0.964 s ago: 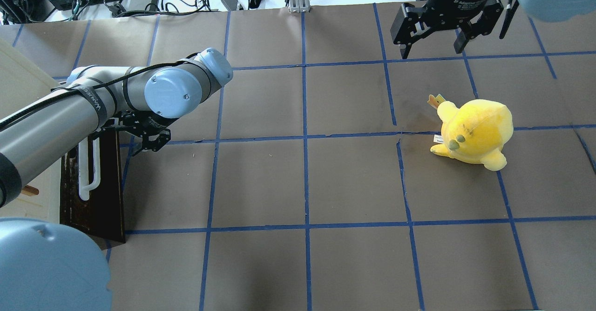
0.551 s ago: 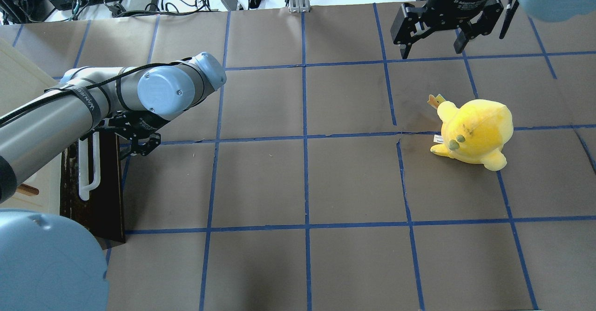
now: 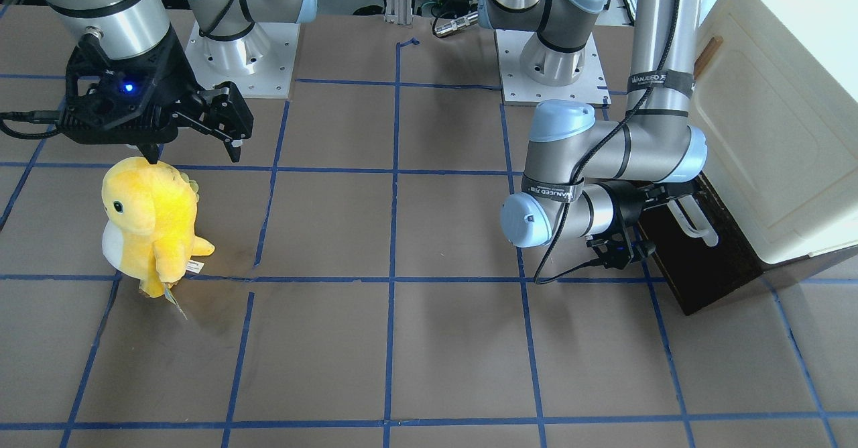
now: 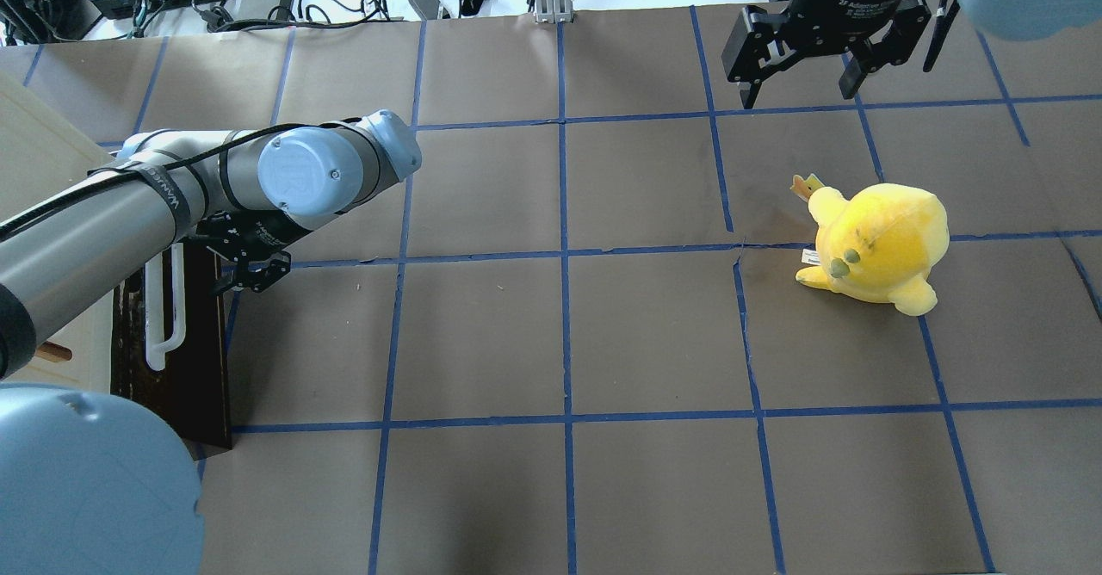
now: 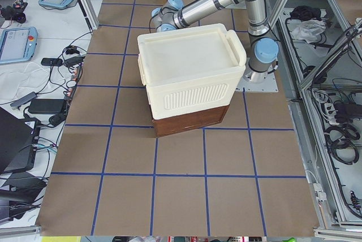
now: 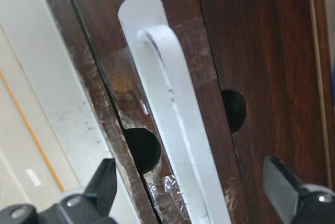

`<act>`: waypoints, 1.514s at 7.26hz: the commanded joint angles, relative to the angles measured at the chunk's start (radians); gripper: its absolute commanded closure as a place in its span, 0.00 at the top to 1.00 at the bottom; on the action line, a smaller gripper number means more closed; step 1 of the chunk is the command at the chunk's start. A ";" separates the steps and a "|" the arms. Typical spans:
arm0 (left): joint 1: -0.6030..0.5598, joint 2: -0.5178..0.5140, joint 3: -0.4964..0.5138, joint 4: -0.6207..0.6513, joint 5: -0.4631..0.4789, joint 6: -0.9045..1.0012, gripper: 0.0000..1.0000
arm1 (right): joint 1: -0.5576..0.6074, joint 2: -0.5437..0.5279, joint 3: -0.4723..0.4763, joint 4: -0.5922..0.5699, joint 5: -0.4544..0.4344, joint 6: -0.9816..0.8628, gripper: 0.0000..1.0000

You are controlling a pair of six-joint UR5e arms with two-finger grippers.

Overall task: Pull drawer sideways
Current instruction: 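Lower the left gripper around the white drawer handle, then close the left gripper on the white drawer handle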

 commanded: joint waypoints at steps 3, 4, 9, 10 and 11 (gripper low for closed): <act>0.003 -0.036 0.008 0.011 0.038 -0.015 0.83 | 0.000 0.000 0.000 0.000 0.000 0.000 1.00; 0.003 -0.032 0.005 -0.001 0.038 0.000 0.92 | 0.000 0.000 0.000 0.000 0.000 0.000 1.00; 0.000 -0.023 -0.007 -0.085 0.022 -0.010 0.83 | 0.000 0.000 0.000 0.000 0.000 -0.001 1.00; -0.002 -0.019 -0.009 -0.099 0.019 -0.015 0.81 | 0.000 0.000 0.000 0.000 0.000 0.000 1.00; -0.003 -0.021 -0.015 -0.099 0.019 -0.016 0.77 | 0.000 0.000 0.000 0.000 0.000 0.000 1.00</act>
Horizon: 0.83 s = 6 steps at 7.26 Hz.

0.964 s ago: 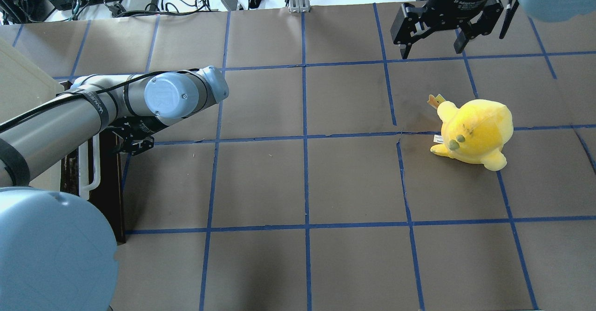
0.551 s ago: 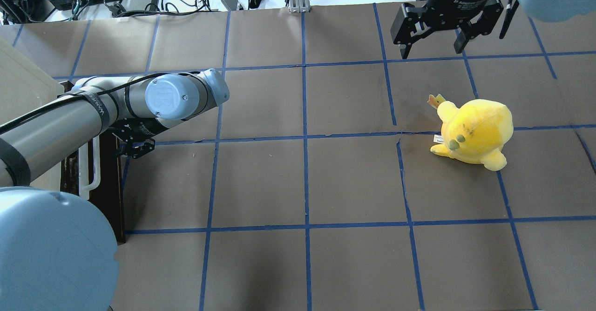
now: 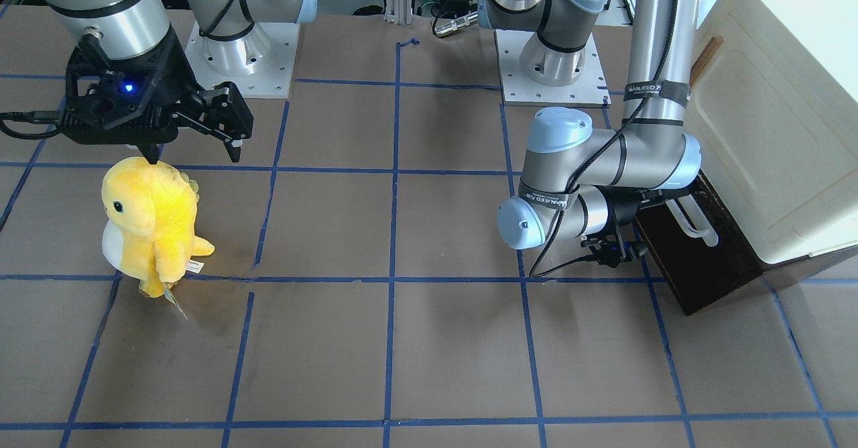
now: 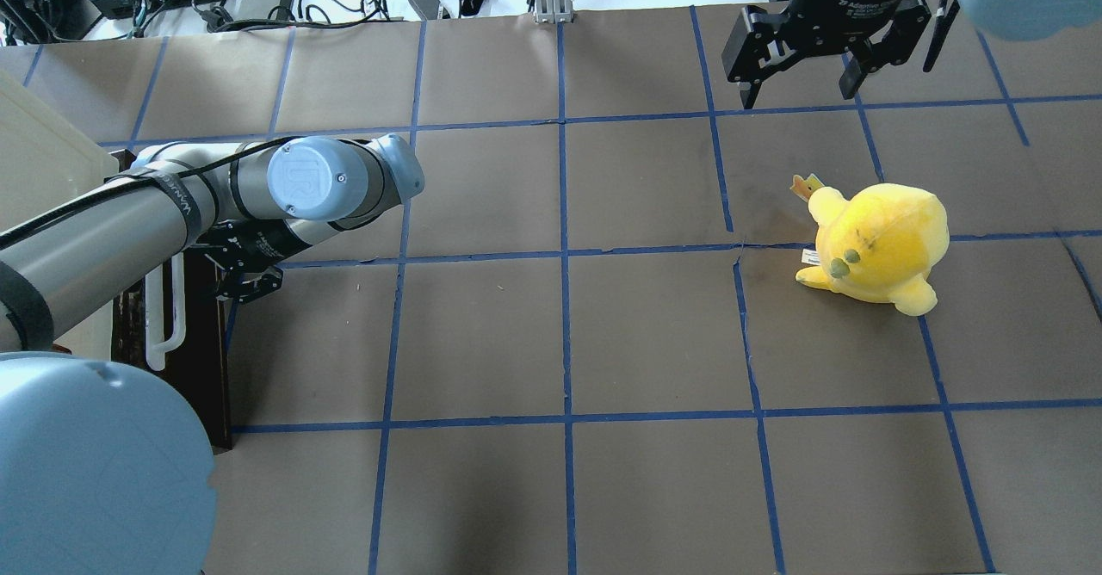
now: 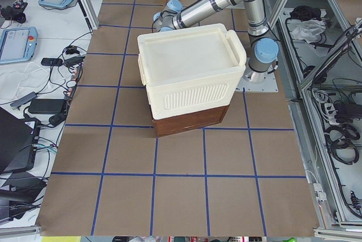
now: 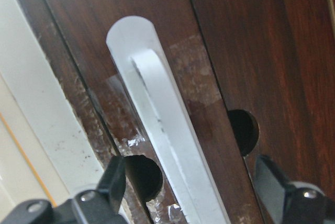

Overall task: Pull drawer sideways
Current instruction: 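Close the left gripper on the white drawer handle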

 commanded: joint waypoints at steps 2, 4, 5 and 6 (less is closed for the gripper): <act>0.000 -0.001 -0.013 -0.006 -0.002 -0.016 0.71 | 0.000 0.000 0.000 0.000 0.000 0.000 1.00; 0.000 0.002 -0.011 0.000 -0.003 -0.012 0.61 | 0.000 0.000 0.000 0.000 0.000 0.000 1.00; 0.000 0.002 -0.007 0.005 -0.002 0.002 0.46 | 0.000 0.000 0.000 0.000 0.000 -0.001 1.00; 0.000 0.000 -0.007 0.005 -0.002 0.001 0.39 | 0.000 0.000 0.000 0.000 0.000 0.000 1.00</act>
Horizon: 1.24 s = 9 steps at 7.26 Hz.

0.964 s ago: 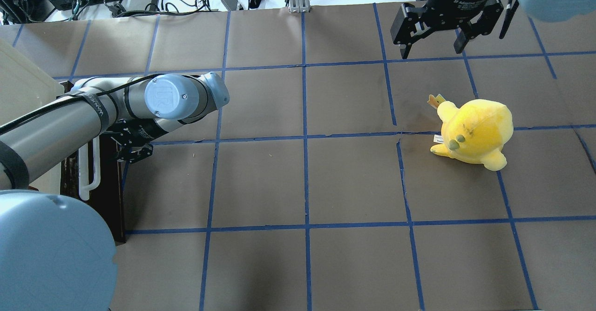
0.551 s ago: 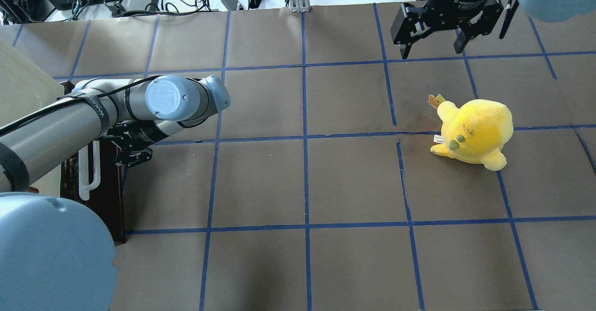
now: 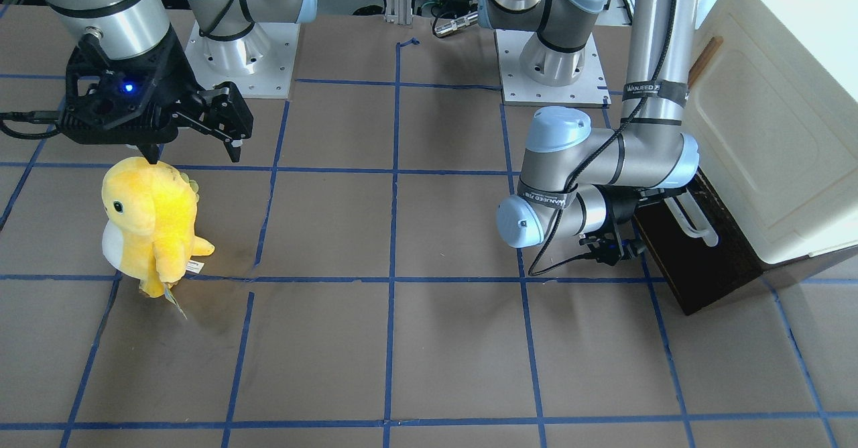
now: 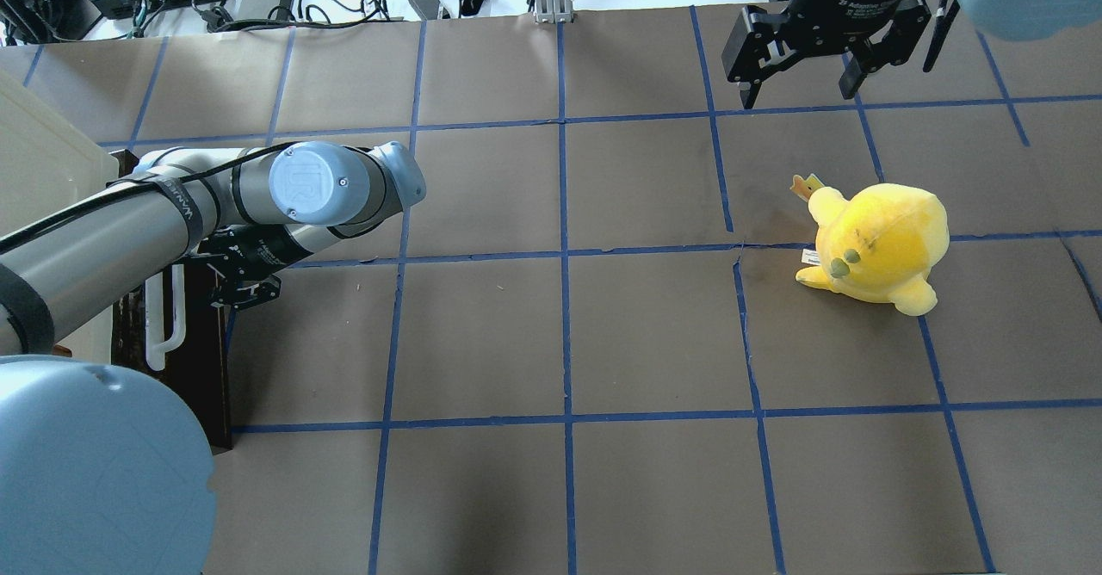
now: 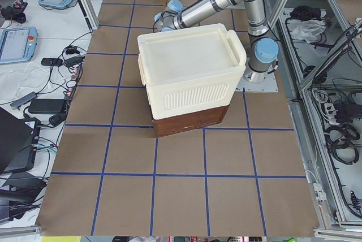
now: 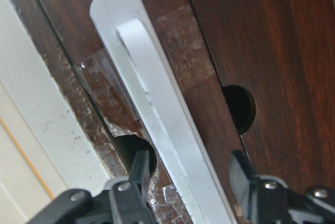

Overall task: Pull drawer sideways
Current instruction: 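Close the left gripper on the white drawer handle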

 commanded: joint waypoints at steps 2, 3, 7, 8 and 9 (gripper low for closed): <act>-0.001 -0.004 0.003 0.002 0.000 -0.002 0.35 | 0.000 0.000 0.000 0.000 0.000 0.001 1.00; -0.001 -0.004 0.003 0.002 0.000 -0.005 0.35 | 0.000 0.000 0.000 0.000 0.000 0.001 1.00; -0.001 -0.012 0.006 0.002 0.000 -0.007 0.34 | 0.000 0.000 0.000 0.000 0.000 0.001 1.00; -0.003 -0.013 0.006 0.002 0.000 -0.007 0.34 | 0.000 0.000 0.000 0.000 0.000 0.001 1.00; -0.003 -0.012 0.006 0.002 0.002 -0.006 0.26 | 0.000 0.000 0.000 0.000 0.000 0.001 1.00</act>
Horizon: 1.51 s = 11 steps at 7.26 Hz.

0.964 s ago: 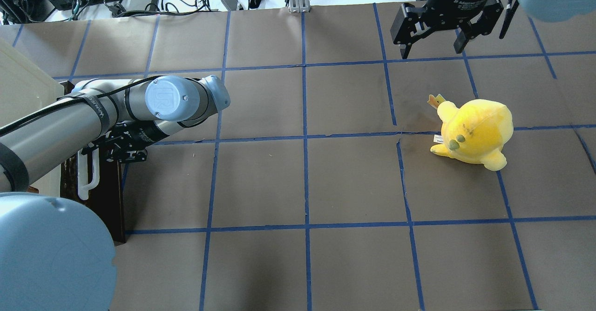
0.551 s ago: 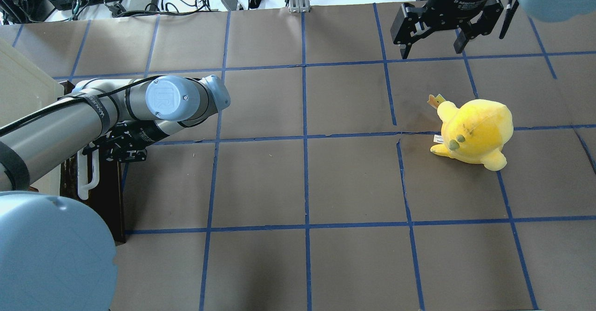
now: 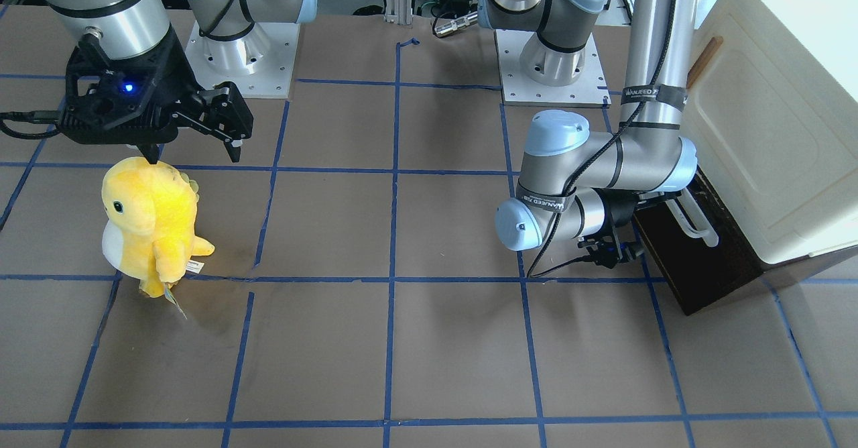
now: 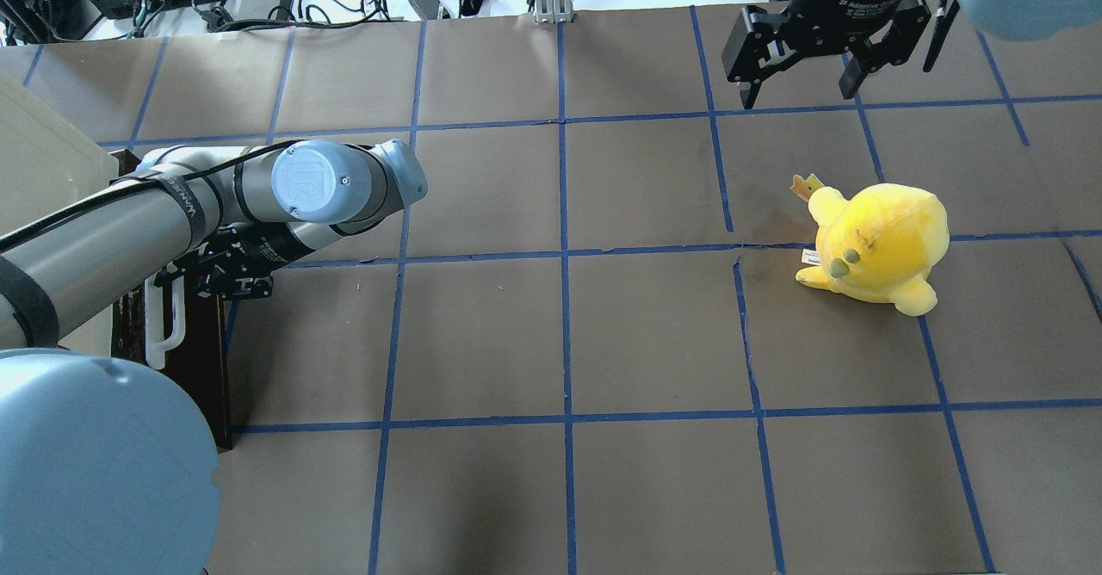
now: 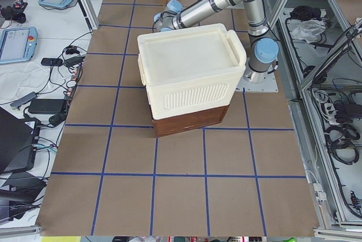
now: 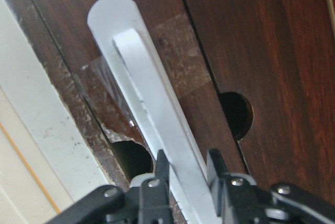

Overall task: Pull drawer sideways
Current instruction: 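Close the left gripper on the white drawer handle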

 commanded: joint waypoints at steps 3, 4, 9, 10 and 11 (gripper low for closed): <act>-0.004 0.000 0.003 0.002 -0.012 0.001 0.24 | 0.000 0.000 0.000 0.000 0.000 0.000 1.00; -0.004 -0.003 0.003 0.003 -0.014 0.001 0.24 | 0.000 0.000 0.000 0.000 0.000 0.000 1.00; -0.027 0.003 0.008 0.011 -0.039 0.006 0.21 | 0.000 0.000 0.000 0.000 0.000 0.000 1.00; -0.030 -0.001 0.018 0.011 -0.043 0.006 0.21 | 0.000 0.000 0.000 0.000 0.000 0.000 1.00; -0.037 -0.006 0.029 0.011 -0.063 0.007 0.20 | 0.000 0.000 0.000 0.000 0.000 0.000 1.00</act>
